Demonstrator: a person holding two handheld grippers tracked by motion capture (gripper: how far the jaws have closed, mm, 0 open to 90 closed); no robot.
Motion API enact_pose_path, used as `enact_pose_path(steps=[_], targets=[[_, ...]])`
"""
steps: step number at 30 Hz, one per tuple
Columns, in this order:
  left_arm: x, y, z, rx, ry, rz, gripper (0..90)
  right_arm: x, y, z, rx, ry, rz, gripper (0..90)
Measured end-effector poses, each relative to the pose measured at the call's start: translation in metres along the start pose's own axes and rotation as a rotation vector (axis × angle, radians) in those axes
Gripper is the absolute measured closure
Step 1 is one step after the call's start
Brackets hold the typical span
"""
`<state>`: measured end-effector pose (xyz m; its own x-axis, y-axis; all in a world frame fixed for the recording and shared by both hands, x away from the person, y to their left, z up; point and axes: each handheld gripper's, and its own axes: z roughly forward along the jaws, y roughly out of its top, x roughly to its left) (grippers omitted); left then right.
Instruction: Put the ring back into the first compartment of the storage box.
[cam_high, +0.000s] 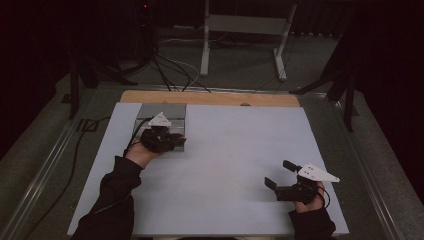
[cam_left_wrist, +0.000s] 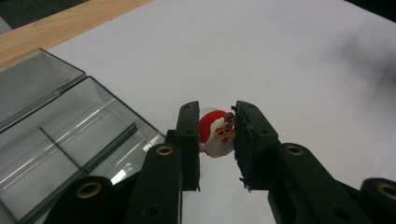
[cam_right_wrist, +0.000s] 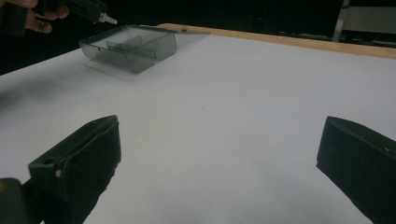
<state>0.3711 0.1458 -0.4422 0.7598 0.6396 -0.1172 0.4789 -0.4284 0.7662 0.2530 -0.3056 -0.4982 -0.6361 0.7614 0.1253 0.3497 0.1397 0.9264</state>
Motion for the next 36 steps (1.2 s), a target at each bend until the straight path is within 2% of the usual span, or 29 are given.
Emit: enact_pose_path(steps=[6, 24, 29, 30, 36], targets=[[0.01, -0.002, -0.006, -0.016, 0.012, -0.022, 73.5, 0.001, 0.0, 0.0, 0.002, 0.001, -0.001, 0.0], [0.043, -0.01, -0.028, -0.062, 0.095, -0.101, 73.5, 0.001, 0.0, 0.0, 0.005, 0.002, -0.003, 0.0], [0.051, -0.015, -0.03, -0.081, 0.116, -0.132, 73.5, 0.002, 0.0, 0.0, 0.005, 0.001, -0.002, 0.0], [0.056, -0.018, -0.029, -0.088, 0.123, -0.152, 73.5, 0.001, 0.0, 0.0, 0.006, 0.0, -0.007, 0.0], [0.071, -0.028, -0.029, -0.094, 0.152, -0.202, 73.5, 0.001, 0.0, 0.0, 0.005, 0.001, -0.004, 0.0]])
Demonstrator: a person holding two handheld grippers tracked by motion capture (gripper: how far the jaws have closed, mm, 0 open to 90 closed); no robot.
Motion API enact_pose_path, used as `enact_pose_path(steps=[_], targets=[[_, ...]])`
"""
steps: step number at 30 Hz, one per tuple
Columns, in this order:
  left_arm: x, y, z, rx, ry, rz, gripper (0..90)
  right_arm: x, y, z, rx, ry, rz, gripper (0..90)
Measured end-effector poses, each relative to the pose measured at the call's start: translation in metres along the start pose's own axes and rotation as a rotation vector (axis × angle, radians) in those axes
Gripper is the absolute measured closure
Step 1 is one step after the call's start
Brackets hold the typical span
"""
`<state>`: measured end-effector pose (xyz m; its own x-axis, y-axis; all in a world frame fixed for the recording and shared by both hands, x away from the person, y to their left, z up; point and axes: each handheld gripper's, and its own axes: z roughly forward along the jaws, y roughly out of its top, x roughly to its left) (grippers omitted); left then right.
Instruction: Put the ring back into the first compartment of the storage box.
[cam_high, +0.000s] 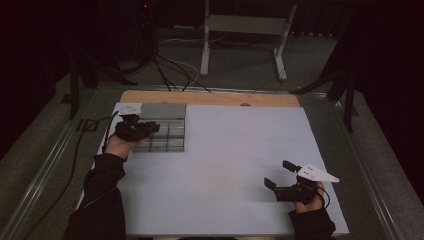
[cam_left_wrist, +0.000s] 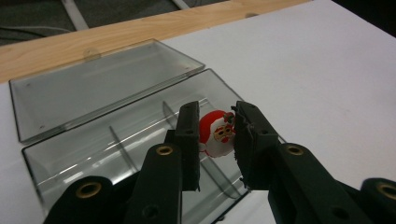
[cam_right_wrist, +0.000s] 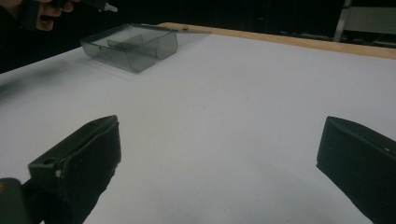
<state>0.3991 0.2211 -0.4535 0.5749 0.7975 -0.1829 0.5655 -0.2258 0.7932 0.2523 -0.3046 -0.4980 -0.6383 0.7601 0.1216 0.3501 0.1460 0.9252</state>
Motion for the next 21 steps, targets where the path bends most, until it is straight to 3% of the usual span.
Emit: enact_pose_path(steps=[12, 21], targets=[[0.026, -0.014, 0.004, -0.045, 0.084, -0.107, 73.5, 0.0, 0.0, 0.001, 0.007, -0.001, -0.007, 0.0], [0.036, -0.021, 0.013, -0.025, 0.115, -0.13, 73.4, 0.0, -0.001, 0.001, 0.006, 0.0, -0.008, 0.0]])
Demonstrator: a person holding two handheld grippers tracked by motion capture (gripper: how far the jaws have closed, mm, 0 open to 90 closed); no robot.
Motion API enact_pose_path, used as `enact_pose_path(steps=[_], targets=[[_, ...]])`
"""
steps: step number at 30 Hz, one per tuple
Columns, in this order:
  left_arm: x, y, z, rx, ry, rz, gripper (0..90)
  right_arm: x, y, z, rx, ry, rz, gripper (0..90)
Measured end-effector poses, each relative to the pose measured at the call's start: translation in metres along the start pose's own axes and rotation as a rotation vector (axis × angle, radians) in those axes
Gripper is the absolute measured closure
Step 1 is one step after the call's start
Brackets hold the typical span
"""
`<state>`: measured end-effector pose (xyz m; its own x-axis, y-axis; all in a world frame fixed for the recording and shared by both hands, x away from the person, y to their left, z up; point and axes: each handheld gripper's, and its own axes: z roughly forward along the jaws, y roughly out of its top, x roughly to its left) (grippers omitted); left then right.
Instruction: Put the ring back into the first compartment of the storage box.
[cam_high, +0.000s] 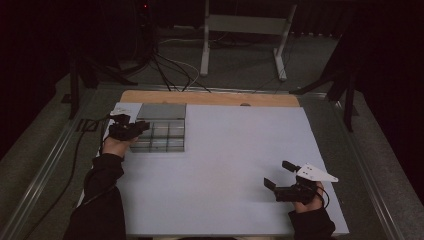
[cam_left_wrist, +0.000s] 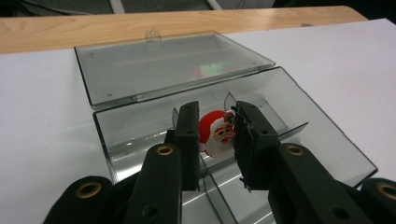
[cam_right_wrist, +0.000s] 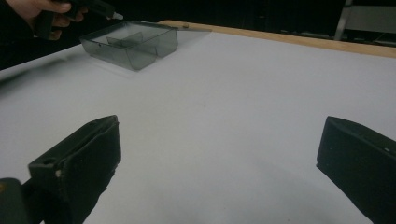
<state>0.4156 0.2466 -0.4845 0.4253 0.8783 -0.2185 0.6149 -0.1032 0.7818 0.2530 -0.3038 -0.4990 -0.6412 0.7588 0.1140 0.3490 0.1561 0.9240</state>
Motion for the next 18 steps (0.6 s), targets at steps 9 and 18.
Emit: enact_pose_path(steps=[9, 18], targets=[[0.005, -0.007, 0.01, 0.016, 0.032, -0.01, 73.3, 0.0, 0.0, 0.0, 0.001, 0.001, 0.008, 0.0], [0.006, -0.012, 0.02, 0.044, 0.065, -0.013, 73.4, -0.001, 0.0, 0.0, 0.001, 0.002, 0.012, 0.0]])
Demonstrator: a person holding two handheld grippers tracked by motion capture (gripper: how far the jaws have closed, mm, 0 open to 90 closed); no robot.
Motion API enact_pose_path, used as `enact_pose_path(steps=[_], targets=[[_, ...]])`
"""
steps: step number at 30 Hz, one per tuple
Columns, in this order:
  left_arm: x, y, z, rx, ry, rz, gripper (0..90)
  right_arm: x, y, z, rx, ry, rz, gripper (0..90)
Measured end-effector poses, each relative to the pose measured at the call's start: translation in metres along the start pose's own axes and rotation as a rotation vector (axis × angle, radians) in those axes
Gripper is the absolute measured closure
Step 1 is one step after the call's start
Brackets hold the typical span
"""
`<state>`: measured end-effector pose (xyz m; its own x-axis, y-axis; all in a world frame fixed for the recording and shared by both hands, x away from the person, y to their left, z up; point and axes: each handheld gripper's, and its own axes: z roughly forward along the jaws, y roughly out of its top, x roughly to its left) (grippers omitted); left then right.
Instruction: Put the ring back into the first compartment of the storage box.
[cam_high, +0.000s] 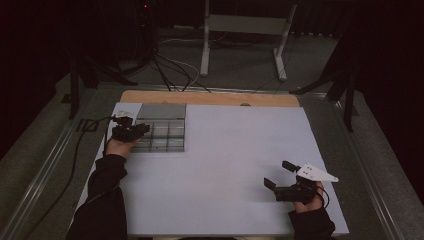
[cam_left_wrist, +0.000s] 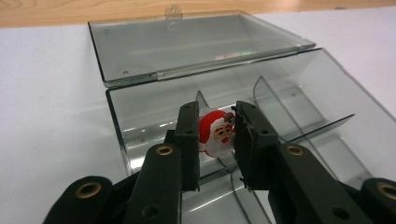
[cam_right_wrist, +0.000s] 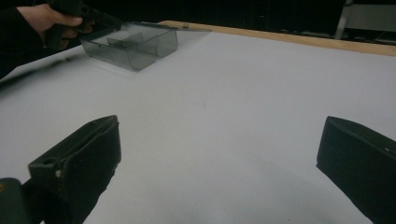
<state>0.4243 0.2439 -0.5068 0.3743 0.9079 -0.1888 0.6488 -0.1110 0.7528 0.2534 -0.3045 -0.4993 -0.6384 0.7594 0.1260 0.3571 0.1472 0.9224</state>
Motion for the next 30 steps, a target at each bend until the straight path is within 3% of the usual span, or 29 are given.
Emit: enact_pose_path(steps=[15, 19, 26, 30], targets=[[-0.003, 0.001, 0.006, 0.029, 0.03, 0.024, 72.8, 0.0, 0.0, 0.0, -0.001, 0.005, 0.007, 0.0], [-0.004, 0.003, 0.006, 0.018, 0.058, 0.031, 71.5, -0.001, -0.001, 0.0, -0.002, 0.004, 0.01, 0.0], [-0.004, 0.008, -0.001, -0.015, 0.06, -0.019, 53.6, -0.001, 0.0, 0.0, -0.001, 0.003, 0.003, 0.0], [-0.009, 0.012, -0.007, -0.023, 0.049, -0.014, 43.1, 0.0, 0.0, -0.001, -0.005, 0.001, 0.004, 0.0]])
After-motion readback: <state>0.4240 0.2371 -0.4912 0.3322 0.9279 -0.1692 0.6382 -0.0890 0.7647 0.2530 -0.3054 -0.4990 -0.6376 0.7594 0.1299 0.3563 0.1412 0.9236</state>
